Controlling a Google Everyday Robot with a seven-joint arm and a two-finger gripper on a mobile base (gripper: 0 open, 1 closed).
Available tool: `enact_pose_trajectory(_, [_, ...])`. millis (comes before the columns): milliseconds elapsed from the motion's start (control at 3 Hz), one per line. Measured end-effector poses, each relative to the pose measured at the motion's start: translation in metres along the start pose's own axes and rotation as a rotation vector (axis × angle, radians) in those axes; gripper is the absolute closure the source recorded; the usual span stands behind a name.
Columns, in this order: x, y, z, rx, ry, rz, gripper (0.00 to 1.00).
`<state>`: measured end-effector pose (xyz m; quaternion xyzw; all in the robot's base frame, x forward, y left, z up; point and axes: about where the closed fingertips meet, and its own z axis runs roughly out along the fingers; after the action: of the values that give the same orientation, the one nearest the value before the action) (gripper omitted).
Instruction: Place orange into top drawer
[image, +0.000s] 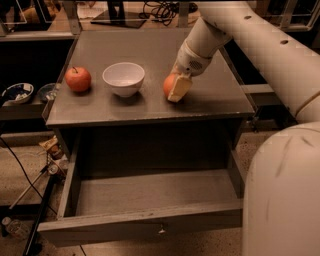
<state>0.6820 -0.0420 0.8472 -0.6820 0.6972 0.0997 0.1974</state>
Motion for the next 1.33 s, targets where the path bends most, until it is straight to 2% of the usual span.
enact_pose_trajectory(333, [0.000,0.000,0.000,0.000,0.000,0.000,1.00])
enact_pose_trajectory(667, [-0.001,0.002,-0.013,0.023,-0.010,0.010,1.00])
enact_pose_trajectory(1000, [-0.005,0.009,-0.036,0.084,-0.026,0.022,1.00])
enact_pose_trajectory(1333, [-0.011,0.026,-0.059,0.166,-0.053,0.048,1.00])
